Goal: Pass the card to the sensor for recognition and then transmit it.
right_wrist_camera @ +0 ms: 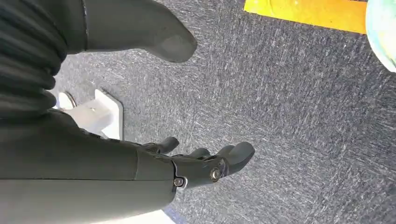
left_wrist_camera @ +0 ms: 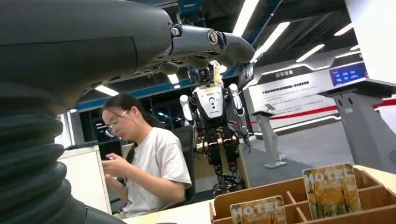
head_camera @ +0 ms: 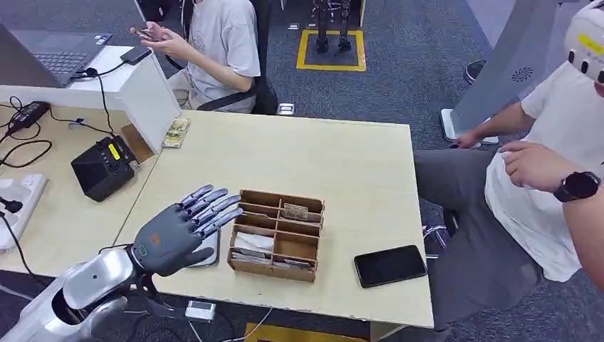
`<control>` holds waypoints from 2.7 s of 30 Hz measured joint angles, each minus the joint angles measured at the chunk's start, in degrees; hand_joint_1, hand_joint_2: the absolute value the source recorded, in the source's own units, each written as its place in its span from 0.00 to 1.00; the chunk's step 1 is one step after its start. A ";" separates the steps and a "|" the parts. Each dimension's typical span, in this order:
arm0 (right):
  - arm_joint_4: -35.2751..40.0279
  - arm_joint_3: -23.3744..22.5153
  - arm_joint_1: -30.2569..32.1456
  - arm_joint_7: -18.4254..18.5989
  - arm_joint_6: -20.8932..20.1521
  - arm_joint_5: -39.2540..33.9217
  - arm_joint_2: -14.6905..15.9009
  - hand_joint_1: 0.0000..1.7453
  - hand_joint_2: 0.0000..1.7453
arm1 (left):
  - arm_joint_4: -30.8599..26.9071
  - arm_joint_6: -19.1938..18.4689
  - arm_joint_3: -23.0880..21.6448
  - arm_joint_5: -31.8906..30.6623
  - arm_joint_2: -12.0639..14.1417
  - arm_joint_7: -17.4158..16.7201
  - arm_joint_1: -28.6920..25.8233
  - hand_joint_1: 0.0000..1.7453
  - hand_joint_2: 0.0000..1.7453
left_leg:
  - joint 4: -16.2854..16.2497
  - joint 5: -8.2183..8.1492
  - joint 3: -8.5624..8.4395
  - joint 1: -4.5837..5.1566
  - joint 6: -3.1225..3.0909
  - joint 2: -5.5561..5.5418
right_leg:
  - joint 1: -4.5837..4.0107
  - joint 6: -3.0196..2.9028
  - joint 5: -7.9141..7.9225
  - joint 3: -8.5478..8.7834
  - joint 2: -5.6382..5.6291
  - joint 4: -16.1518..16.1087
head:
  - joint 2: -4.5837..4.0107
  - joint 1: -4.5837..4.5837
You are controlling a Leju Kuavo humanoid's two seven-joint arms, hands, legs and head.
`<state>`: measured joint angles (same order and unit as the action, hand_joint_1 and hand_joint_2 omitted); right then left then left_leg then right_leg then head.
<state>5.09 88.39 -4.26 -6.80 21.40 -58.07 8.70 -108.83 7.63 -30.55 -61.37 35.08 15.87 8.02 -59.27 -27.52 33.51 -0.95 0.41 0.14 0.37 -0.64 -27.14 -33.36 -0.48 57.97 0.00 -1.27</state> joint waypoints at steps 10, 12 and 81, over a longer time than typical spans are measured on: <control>0.00 0.00 -0.41 -0.59 0.05 -0.02 -0.02 0.00 1.00 | 3.83 -4.86 -8.06 -3.32 0.68 -4.15 7.04 0.00 1.00 | 0.00 0.01 0.01 0.00 0.01 -0.02 | 0.00 0.00 0.01 0.02 0.02 0.00 | 0.00 0.02; 0.00 0.00 -0.44 -0.39 0.02 -0.06 0.00 0.00 1.00 | 4.59 -6.02 -9.21 -2.27 1.51 -4.53 7.88 0.00 1.00 | 0.00 0.03 0.00 0.00 0.03 -0.02 | 0.00 0.00 0.01 0.01 -0.01 0.00 | 0.00 0.00; 0.13 0.57 -0.64 0.09 0.04 -1.86 -0.22 0.00 1.00 | 11.87 -5.25 -17.41 4.61 1.25 -9.18 6.12 0.00 1.00 | 0.01 0.02 0.02 0.00 0.03 -0.04 | 0.00 0.00 -0.01 0.01 0.02 0.01 | 0.00 0.00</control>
<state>5.22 88.96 -4.90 -6.71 21.44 -59.93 8.48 -96.96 2.38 -47.95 -56.76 36.33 6.69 14.14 -59.26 -27.49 33.53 -0.95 0.44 0.10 0.37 -0.64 -27.15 -33.36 -0.47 57.97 0.00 -1.27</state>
